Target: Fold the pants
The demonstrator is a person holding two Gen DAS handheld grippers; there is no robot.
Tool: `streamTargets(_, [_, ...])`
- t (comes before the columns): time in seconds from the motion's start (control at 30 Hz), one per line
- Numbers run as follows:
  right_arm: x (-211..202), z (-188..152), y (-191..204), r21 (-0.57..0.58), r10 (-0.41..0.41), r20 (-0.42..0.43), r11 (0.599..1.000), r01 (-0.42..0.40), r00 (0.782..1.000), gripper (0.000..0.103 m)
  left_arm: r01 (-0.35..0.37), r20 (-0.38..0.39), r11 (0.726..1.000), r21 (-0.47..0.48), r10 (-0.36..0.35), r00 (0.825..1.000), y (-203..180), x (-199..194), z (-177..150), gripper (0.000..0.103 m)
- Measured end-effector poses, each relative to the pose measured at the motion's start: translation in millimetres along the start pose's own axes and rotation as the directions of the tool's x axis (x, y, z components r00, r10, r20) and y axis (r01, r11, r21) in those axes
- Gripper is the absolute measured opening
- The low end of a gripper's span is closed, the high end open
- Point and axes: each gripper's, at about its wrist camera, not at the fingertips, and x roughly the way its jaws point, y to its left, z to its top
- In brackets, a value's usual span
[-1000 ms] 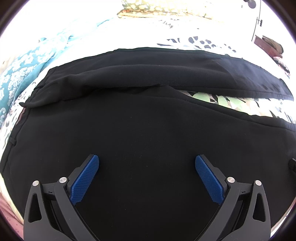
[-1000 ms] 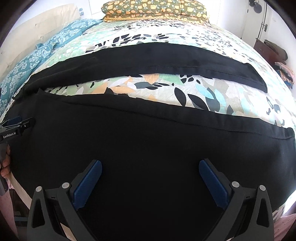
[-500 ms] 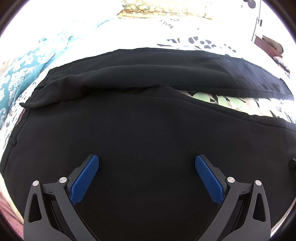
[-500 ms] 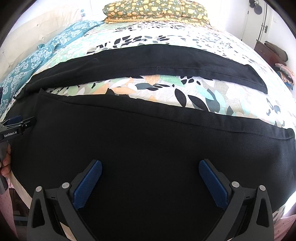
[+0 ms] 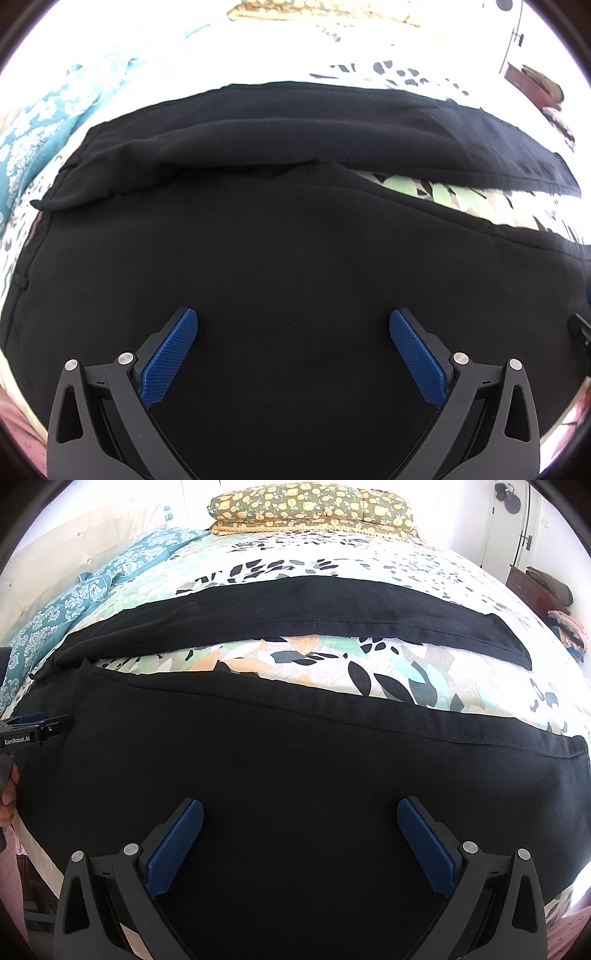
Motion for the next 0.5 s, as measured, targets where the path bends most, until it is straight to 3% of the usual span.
streamTargets(0.07, [-1.5,5.1,-3.5,-0.008,0.011,-0.032,1.0,-0.011,0.999,0.103,0.003,-0.017,1.0,0.004,-0.003,1.0,3.3,-0.9,2.4,0.103])
streamTargets(0.13, [-5.6,8.8,-16.9,0.021,-0.046,-0.044,0.999,0.047,0.998,0.103,0.0,-0.031,1.0,-0.019,0.0,1.0,11.4,-2.2,5.0,0.103])
streamTargets(0.23, [-9.2,5.4,-71.4,0.192,-0.146,-0.068,0.969,0.156,0.987,0.103,-0.011,-0.036,0.997,-0.07,0.009,0.999,27.1,-2.6,7.9,0.103])
streamTargets(0.33, [-15.6,-1.8,-139.4,0.372,-0.212,-0.087,0.899,0.229,0.973,0.103,-0.021,-0.039,0.994,-0.105,0.017,0.999,38.1,1.0,10.5,0.103])
streamTargets(0.4, [-21.1,-8.8,-180.3,0.49,-0.267,-0.109,0.824,0.285,0.958,0.103,-0.033,-0.029,0.995,-0.097,0.03,0.999,38.2,2.5,10.2,0.103])
streamTargets(0.47, [-27.6,-18.8,-208.1,0.596,-0.284,-0.099,0.751,0.285,0.954,0.103,-0.052,-0.016,0.996,-0.079,0.051,0.999,35.1,2.8,9.8,0.103])
streamTargets(0.5, [-28.8,-20.8,-213.5,0.615,-0.283,-0.089,0.739,0.276,0.955,0.103,-0.056,-0.014,0.995,-0.08,0.055,0.998,35.0,2.5,10.5,0.103])
